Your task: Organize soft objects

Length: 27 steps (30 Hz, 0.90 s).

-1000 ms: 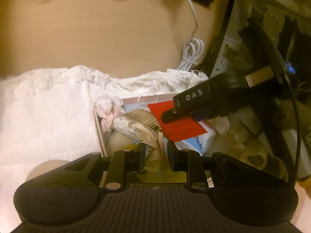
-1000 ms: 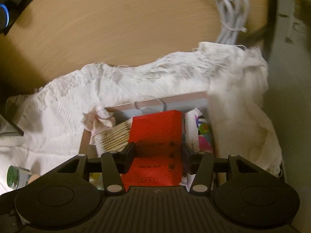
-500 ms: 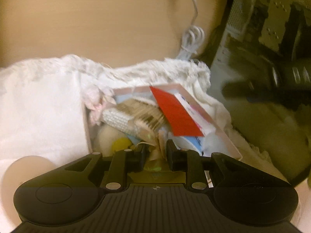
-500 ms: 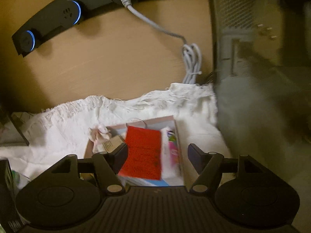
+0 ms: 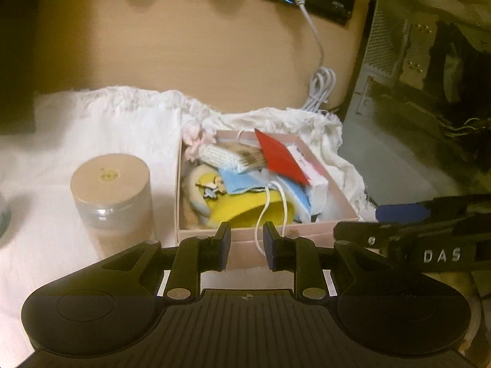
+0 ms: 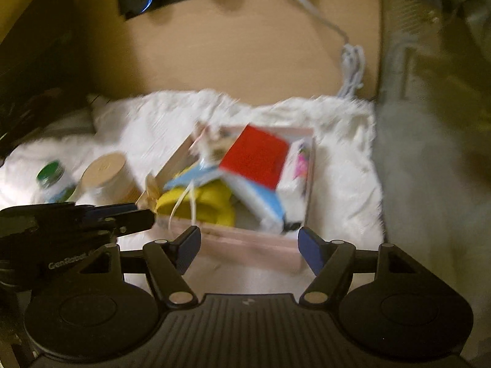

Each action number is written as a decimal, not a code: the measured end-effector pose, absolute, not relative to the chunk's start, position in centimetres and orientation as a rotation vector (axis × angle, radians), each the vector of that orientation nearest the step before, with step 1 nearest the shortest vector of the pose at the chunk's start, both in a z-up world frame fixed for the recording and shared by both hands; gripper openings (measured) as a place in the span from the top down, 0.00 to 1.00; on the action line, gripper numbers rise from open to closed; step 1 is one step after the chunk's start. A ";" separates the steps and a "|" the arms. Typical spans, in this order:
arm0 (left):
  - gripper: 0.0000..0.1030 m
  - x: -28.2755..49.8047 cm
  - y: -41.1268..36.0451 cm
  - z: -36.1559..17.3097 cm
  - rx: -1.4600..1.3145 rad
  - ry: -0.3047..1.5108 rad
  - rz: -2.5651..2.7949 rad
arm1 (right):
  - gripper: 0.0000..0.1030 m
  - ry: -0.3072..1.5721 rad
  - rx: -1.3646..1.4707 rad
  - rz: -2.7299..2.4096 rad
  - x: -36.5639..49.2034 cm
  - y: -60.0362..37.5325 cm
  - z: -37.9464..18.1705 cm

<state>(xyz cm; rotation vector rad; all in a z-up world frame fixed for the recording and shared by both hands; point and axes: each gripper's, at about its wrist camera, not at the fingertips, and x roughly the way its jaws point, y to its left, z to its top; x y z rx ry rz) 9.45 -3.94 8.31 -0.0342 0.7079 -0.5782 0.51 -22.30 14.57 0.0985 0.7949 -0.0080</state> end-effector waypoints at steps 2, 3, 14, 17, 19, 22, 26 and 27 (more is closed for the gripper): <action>0.75 10.3 -4.5 8.1 -0.045 0.715 -0.561 | 0.31 0.799 0.094 0.005 0.5 -22.3 14.3; 0.75 10.8 -4.7 7.8 -0.055 0.733 -0.557 | 0.31 0.804 0.103 0.014 0.6 -22.5 14.3; 0.75 11.3 0.0 9.7 -0.177 0.769 -0.498 | 0.31 0.804 -0.012 0.077 -0.8 -21.2 14.7; 0.75 11.1 2.8 10.7 -0.159 0.746 -0.419 | 0.31 0.789 -0.087 0.092 -1.5 -20.2 14.6; 0.75 11.1 5.2 11.3 -0.173 0.730 -0.369 | 0.31 0.787 -0.108 0.128 -2.2 -19.5 14.3; 0.75 11.3 8.4 11.5 -0.211 0.735 -0.322 | 0.31 0.827 -0.107 0.201 -2.1 -18.1 13.1; 0.75 11.4 10.9 10.9 -0.204 0.758 -0.289 | 0.33 0.857 -0.130 0.289 -1.1 -14.9 11.2; 0.75 11.5 11.3 10.6 -0.206 0.771 -0.287 | 0.35 0.856 -0.142 0.311 -0.8 -14.0 10.8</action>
